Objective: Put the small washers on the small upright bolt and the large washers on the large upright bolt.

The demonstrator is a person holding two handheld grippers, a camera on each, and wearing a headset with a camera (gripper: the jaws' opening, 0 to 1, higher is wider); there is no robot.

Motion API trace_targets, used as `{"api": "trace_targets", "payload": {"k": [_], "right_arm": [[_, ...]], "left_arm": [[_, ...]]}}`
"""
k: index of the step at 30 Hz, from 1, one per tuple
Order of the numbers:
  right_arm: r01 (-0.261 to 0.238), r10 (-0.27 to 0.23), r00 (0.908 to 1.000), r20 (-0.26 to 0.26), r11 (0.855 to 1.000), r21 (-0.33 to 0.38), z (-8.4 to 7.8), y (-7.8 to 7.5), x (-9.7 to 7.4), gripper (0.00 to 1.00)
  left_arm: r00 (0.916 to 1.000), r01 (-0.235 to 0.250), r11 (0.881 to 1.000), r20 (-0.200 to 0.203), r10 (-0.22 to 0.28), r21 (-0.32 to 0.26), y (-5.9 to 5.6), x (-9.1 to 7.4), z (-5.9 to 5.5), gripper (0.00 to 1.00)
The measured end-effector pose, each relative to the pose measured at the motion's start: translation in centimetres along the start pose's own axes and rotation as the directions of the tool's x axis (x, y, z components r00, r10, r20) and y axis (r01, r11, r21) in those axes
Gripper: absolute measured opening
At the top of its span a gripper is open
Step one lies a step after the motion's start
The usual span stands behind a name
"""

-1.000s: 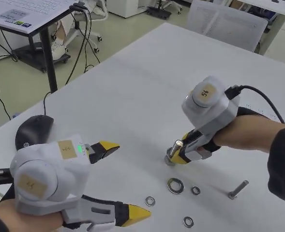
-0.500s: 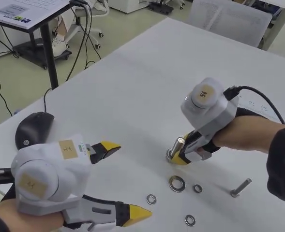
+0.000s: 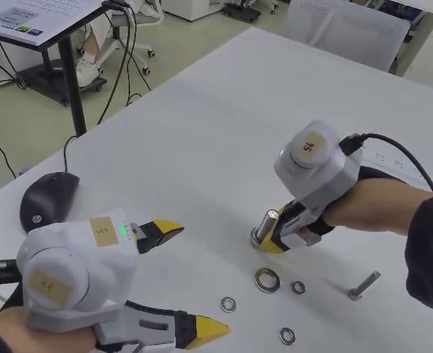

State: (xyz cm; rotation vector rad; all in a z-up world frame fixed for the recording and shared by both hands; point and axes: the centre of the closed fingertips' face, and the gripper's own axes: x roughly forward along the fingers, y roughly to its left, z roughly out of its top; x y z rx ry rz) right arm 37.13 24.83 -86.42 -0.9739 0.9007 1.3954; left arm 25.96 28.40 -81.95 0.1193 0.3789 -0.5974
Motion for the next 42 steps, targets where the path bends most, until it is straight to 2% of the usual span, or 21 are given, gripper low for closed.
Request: {"api": "trace_targets", "payload": {"k": [21,32,35,42], "right_arm": [[-0.014,0.015,0.9998,-0.012,1.0,0.02,-1.6,1.0,-0.6,0.23],[-0.056,0.057,0.9982,-0.02,0.998,0.03,-2.2,2.8,-0.5,0.24],[-0.093,0.094,0.9952,-0.025,0.995,0.035,-2.3,3.9,-0.3,0.25],[-0.117,0.118,0.9925,-0.034,0.993,0.02,-2.5,4.9,-0.1,0.28]], "left_arm": [[1.0,0.01,1.0,0.001,-0.01,0.012,-0.3,0.1,0.3,0.79],[0.9999,0.013,1.0,0.006,-0.013,0.021,-0.4,0.1,0.7,0.78],[0.9999,0.013,1.0,0.003,-0.013,0.022,-0.4,0.1,0.7,0.78],[0.9999,0.012,1.0,0.004,-0.012,0.023,-0.5,0.0,0.6,0.77]]}}
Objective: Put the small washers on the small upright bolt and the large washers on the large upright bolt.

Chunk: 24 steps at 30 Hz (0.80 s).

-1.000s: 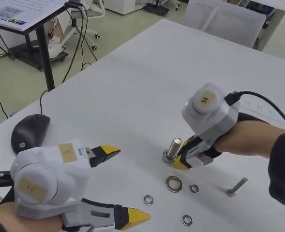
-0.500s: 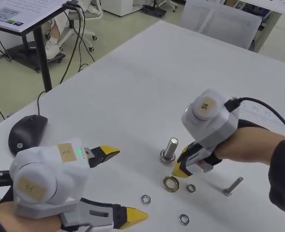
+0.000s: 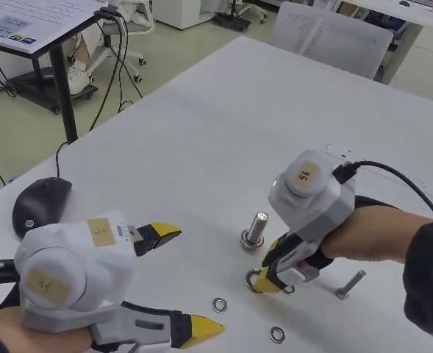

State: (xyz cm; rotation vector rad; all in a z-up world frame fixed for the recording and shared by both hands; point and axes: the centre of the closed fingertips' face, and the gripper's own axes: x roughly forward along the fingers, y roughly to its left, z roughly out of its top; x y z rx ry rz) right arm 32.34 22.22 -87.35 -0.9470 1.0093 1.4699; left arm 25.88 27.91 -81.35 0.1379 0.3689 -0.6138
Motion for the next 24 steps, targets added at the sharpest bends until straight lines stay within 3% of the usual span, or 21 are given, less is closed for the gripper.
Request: {"api": "trace_targets", "payload": {"k": [7,17,24], "right_arm": [[0.0,-0.001,1.0,-0.01,1.0,-0.027,-0.14,0.37,0.12,0.31],[0.056,-0.063,0.9965,-0.055,0.991,-0.12,-0.31,0.6,0.32,0.31],[0.068,-0.076,0.9954,-0.058,0.99,-0.126,-0.31,0.61,0.18,0.3]], "left_arm": [[1.0,-0.001,1.0,0.001,0.001,0.0,-0.02,-0.04,0.04,0.77],[1.0,0.0,1.0,0.003,0.0,0.004,-0.21,-0.08,0.1,0.77],[1.0,0.001,1.0,0.004,-0.001,0.003,-0.24,-0.15,0.17,0.77]]}}
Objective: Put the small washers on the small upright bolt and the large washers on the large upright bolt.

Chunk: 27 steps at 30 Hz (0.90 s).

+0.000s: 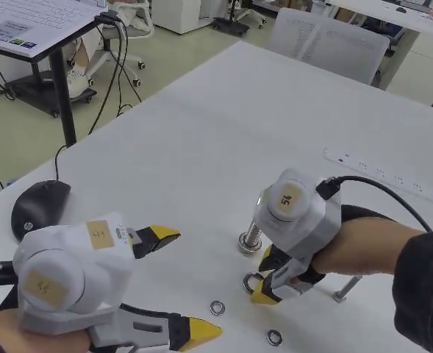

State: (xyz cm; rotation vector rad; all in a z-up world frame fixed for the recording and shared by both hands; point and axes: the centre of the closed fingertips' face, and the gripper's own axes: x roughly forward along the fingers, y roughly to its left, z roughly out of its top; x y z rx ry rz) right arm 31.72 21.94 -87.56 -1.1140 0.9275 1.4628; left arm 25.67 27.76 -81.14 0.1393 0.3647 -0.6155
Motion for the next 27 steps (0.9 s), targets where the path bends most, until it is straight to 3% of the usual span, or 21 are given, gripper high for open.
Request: {"api": "trace_targets", "payload": {"k": [27], "right_arm": [[0.01,-0.01,0.9999,0.006,0.999,0.034,0.08,-0.25,-0.04,0.24]], "left_arm": [[1.0,0.006,1.0,-0.003,-0.006,0.002,-0.14,0.09,0.18,0.76]]}}
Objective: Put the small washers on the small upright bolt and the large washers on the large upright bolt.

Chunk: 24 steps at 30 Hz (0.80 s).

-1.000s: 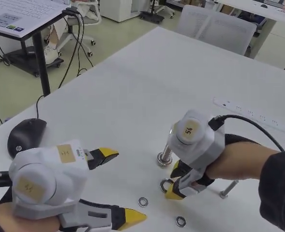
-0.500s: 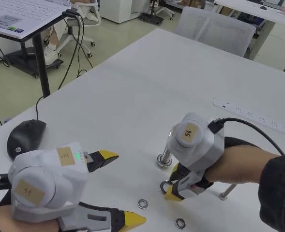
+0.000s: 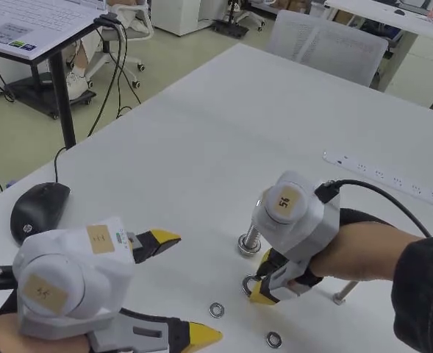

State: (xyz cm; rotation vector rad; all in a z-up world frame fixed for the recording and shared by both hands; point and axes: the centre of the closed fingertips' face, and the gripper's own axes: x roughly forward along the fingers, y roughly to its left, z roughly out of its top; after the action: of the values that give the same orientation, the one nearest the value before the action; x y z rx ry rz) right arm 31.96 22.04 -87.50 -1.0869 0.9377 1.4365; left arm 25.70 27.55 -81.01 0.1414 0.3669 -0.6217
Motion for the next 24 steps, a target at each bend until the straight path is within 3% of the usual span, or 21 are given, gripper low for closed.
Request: {"api": "trace_targets", "payload": {"k": [24], "right_arm": [[0.001,-0.001,1.0,-0.004,1.0,0.008,0.1,0.06,0.03,0.24]], "left_arm": [[1.0,-0.009,1.0,-0.003,0.009,-0.001,0.2,0.08,-0.09,0.76]]}}
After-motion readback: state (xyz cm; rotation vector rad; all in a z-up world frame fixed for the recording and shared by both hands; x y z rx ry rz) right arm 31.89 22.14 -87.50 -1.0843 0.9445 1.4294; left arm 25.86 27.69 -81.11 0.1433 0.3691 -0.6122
